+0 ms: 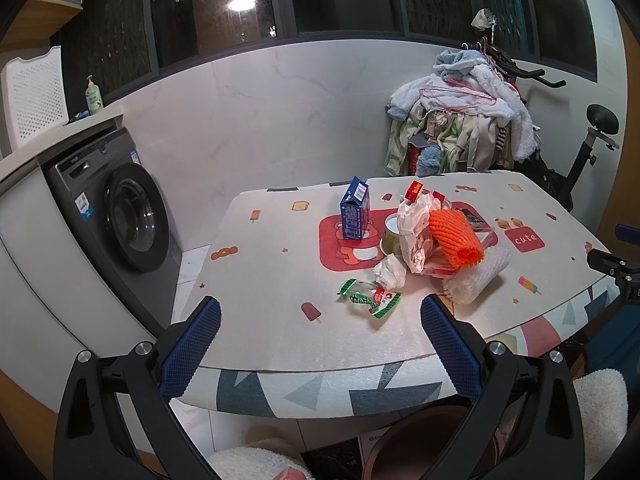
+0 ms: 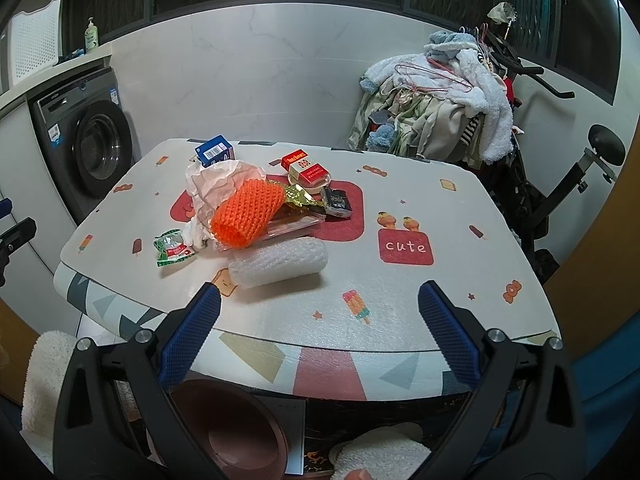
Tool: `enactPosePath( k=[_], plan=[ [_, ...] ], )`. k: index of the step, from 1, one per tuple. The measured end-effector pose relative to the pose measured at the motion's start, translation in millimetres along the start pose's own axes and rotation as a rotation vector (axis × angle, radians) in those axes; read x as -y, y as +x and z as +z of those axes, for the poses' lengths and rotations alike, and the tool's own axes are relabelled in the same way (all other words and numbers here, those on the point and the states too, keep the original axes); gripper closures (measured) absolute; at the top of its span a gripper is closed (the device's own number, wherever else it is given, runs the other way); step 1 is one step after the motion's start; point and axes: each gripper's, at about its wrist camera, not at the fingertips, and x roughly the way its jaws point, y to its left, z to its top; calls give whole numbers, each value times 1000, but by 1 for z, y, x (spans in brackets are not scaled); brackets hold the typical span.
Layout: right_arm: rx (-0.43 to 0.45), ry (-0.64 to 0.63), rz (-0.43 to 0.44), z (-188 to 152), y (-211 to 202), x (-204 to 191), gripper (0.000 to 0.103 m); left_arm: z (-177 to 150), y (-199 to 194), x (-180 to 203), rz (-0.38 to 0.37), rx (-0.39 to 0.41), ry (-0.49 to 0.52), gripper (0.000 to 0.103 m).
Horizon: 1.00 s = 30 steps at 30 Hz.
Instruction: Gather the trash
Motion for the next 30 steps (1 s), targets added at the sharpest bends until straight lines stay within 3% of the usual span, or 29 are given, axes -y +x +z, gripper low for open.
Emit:
enactPosePath(
  k=[6, 12, 17, 25, 30],
  plan=[
    [-6, 2, 10, -5, -1, 7, 6, 2, -2, 2, -4, 21, 10, 5],
    [-52, 38, 35, -19, 19, 13, 6, 1, 1, -3, -100, 61, -19, 5],
    [-88, 89, 73, -27, 43, 16, 6, -6, 19, 5, -54, 62, 86, 5],
    [-158, 78, 73, -30, 104, 2, 6, -19, 68, 1, -147, -37, 48, 5],
    [-170, 214, 122, -21, 140, 9, 6, -29, 94, -2, -149, -101, 37, 5]
  ],
)
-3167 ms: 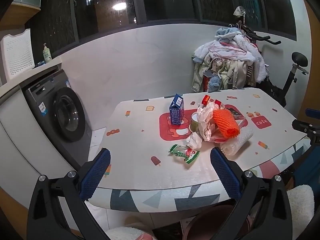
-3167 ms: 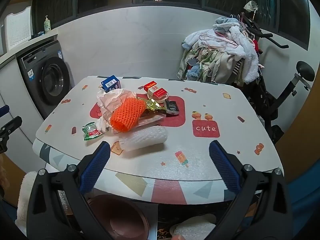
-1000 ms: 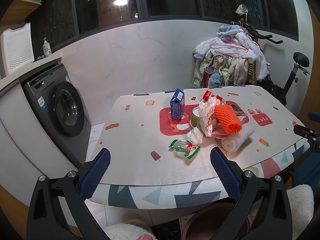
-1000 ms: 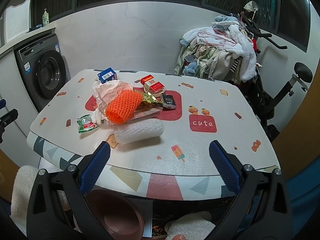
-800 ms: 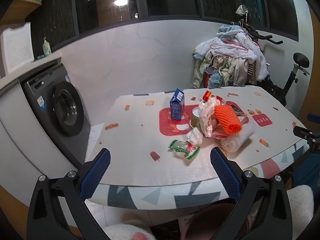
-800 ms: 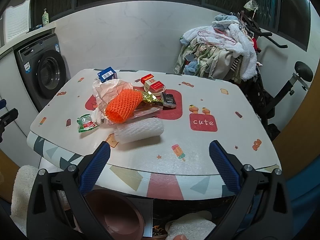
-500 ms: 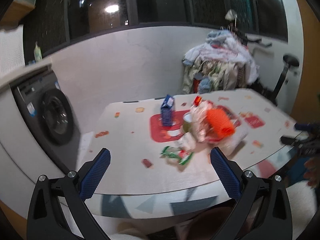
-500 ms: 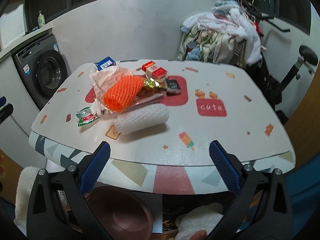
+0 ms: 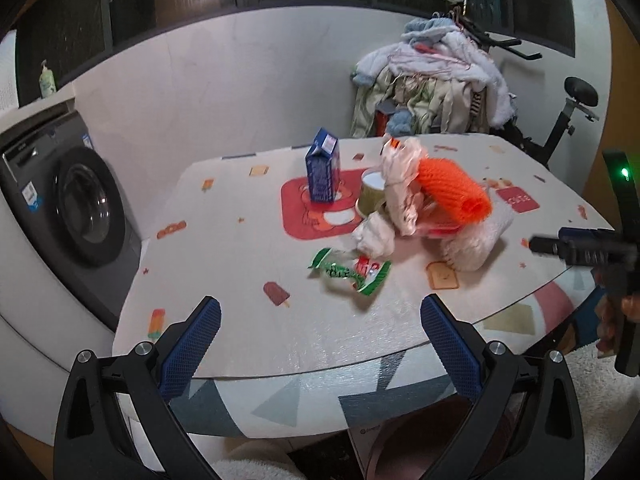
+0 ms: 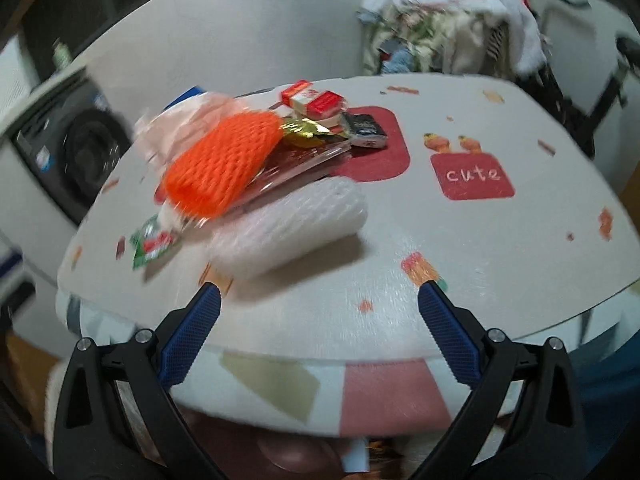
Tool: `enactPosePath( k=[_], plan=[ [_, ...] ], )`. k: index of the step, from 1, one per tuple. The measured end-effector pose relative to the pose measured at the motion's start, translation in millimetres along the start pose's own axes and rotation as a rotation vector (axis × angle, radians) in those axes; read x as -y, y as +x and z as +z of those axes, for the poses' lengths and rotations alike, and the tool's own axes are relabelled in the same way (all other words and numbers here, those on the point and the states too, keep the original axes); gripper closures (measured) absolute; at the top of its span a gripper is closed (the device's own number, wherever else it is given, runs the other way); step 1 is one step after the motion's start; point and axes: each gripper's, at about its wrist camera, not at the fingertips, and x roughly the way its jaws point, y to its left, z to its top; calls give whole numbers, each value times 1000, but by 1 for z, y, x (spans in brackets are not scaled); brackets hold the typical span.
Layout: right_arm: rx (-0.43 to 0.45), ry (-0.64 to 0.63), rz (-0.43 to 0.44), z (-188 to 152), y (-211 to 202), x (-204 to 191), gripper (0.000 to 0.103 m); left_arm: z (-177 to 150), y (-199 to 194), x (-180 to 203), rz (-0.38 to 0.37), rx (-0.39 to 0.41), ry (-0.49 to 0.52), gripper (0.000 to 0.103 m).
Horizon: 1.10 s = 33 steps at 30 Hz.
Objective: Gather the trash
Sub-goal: 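Grasp the white foam net with the right tool while the left tool grasps the crumpled white tissue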
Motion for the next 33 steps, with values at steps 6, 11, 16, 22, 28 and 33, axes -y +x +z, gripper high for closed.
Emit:
enactPosePath(
  k=[6, 11, 16, 22, 28, 33],
  plan=[
    [5, 250, 98, 22, 37, 28, 24, -4, 15, -9, 28, -7, -31, 5],
    [-42, 353, 205, 29, 68, 32, 29, -6, 23, -9, 9, -16, -34, 5],
    [-47, 320, 277, 28, 64, 25, 67, -7, 25, -8, -7, -13, -34, 5],
    [81, 262, 177, 25, 13, 39, 77, -6, 28, -6, -31, -27, -63, 6],
    [166, 209, 62, 25, -14, 57, 78, -4, 35, 6, -57, -45, -53, 16],
    [175, 155, 17, 12, -19, 60, 78, -6, 47, 7, -92, -81, -76, 31]
  ],
)
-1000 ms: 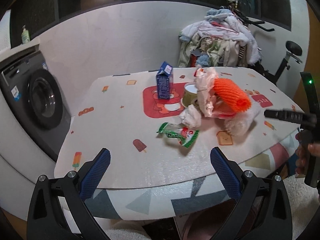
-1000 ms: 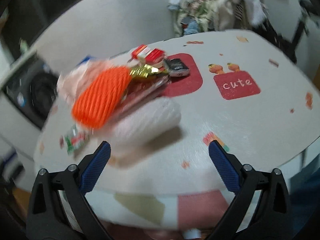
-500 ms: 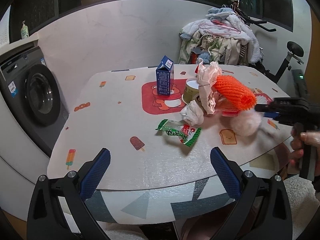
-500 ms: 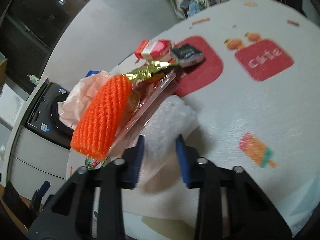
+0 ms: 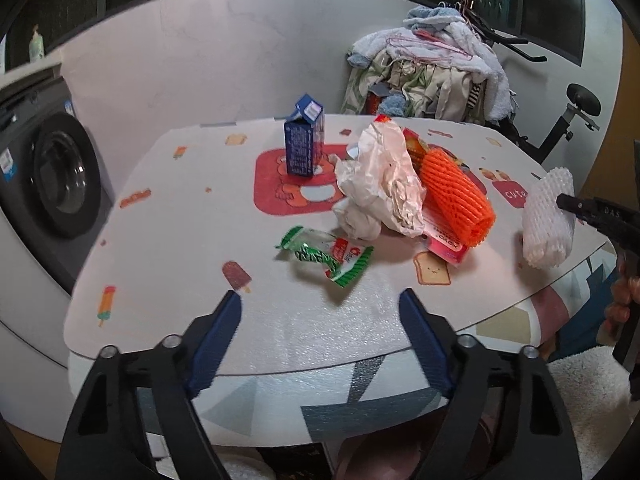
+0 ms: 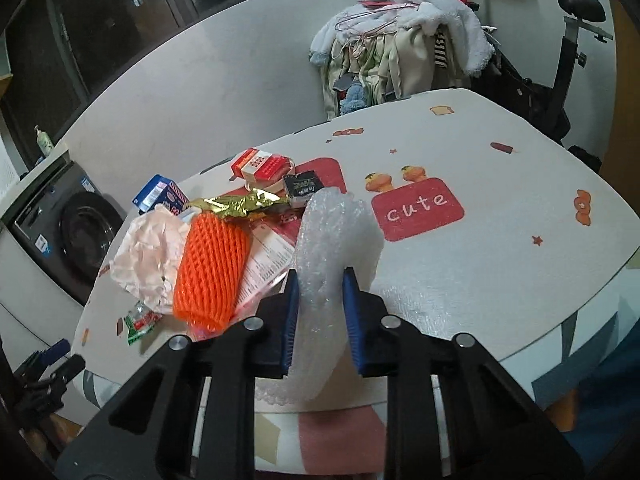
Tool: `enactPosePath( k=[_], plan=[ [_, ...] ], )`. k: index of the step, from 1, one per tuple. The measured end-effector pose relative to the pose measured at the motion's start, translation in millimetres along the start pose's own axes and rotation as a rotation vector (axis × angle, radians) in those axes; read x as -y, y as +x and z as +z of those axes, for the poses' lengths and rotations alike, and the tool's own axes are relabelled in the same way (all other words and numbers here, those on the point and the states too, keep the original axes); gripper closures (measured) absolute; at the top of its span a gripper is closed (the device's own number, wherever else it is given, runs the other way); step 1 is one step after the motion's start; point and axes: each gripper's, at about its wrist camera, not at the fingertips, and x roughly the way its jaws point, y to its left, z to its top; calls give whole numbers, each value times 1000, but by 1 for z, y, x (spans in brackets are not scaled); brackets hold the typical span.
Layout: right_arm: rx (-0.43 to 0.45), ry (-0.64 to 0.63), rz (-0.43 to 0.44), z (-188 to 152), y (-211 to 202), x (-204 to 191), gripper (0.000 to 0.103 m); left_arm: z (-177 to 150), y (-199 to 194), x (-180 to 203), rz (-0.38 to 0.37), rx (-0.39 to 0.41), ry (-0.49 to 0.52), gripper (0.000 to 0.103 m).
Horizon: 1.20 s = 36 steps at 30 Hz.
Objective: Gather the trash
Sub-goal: 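Grasp the white foam net with the right tool while the left tool grasps the crumpled white tissue, then lower both held items into the brown bin and open both tools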
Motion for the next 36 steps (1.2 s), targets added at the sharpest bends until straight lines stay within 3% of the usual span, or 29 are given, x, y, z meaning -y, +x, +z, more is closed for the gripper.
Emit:
enactPosePath(
  k=[5, 9, 16, 18, 27, 31, 36],
  plan=[
    [-10, 5, -7, -7, 2, 4, 79, 21, 25, -12, -140, -48, -137, 46],
    [1, 1, -2, -7, -1, 3, 79, 57, 46, -10, -165, -11, -138, 55],
    [10, -30, -10, -9, -4, 2, 79, 101, 89, 10, -193, -42, -111, 57],
    [5, -24, -7, -10, -4, 2, 79, 103, 100, 16, -196, -79, -89, 90],
    [21, -21, 28, -9, -14, -4, 79, 112, 33, 27, -174, 63, 51, 91],
    [36, -36, 47, -11, -25, -14, 79, 109, 2, 25, -192, 73, 52, 91],
    [45, -51, 70, -18, -44, -25, 79, 77, -23, 23, -206, 53, 70, 91]
  ],
)
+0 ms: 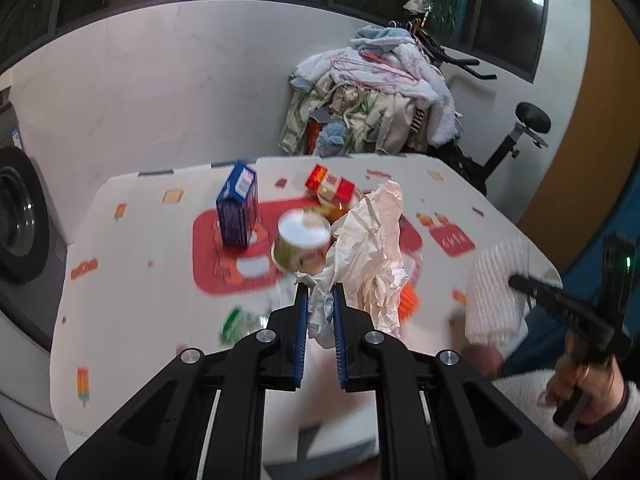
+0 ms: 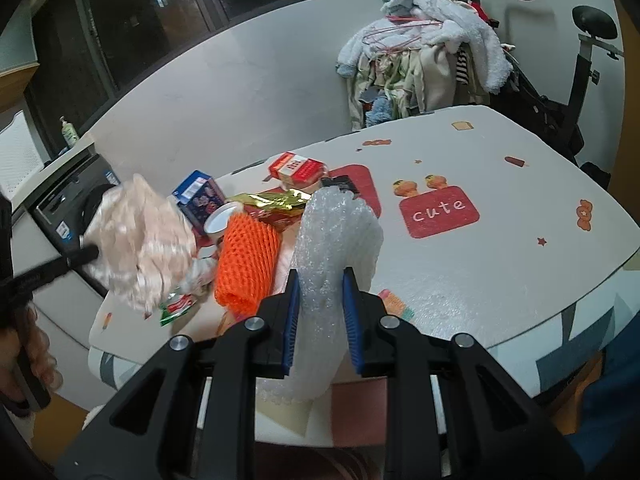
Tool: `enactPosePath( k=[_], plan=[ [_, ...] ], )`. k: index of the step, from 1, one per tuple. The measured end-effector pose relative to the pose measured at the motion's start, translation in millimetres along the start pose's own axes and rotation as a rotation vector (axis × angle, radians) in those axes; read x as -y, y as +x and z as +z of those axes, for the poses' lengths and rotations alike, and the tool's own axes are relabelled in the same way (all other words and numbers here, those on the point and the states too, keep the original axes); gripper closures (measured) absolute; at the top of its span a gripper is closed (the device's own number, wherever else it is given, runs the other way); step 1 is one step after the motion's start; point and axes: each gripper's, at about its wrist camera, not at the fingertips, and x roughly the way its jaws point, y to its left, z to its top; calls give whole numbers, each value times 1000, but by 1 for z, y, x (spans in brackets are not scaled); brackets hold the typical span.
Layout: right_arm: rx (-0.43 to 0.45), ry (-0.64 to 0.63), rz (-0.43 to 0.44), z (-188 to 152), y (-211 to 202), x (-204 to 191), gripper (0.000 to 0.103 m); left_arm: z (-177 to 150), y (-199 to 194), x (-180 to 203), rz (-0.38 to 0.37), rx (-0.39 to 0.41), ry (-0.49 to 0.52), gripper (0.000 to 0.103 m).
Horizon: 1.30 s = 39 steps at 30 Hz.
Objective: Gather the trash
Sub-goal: 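Lower both held items into the brown bin and open both tools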
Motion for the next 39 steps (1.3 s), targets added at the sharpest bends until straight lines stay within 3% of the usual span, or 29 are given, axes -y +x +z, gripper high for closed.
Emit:
enactPosePath(
  k=[9, 15, 20, 26, 28, 29, 30, 31, 36, 39],
  plan=[
    [-7, -61, 1, -24, -36, -17, 79, -98, -32, 23, -94, -82, 0, 91],
    [-6, -92, -15, -38, -53, -22, 79, -159, -20, 51, -136, -198, 76, 91],
    [-14, -111, -36, -50, -56, -21, 79, -191, -2, 59, -134, -279, 142, 91],
    [-56, -105, -41, -61, -46, -14, 79, -203, 19, 62, -143, -335, 157, 90],
    [-61, -110, -35, -62, -45, -14, 79, -204, 22, 64, -148, -338, 164, 85],
    [-64, -114, -31, -64, -45, -14, 79, -203, 22, 65, -147, -330, 165, 71],
    [-64, -115, -28, -65, -45, -13, 79, -202, 21, 64, -143, -311, 161, 50],
    [-66, -116, -26, -66, -44, -13, 79, -200, 19, 64, -143, -294, 155, 43],
    [-108, -128, 1, -85, -38, -18, 79, -184, 4, 55, -111, -201, 101, 21],
    [-141, -179, 23, -102, -33, -29, 79, -178, -13, 46, -76, -131, 61, 13]
  ],
)
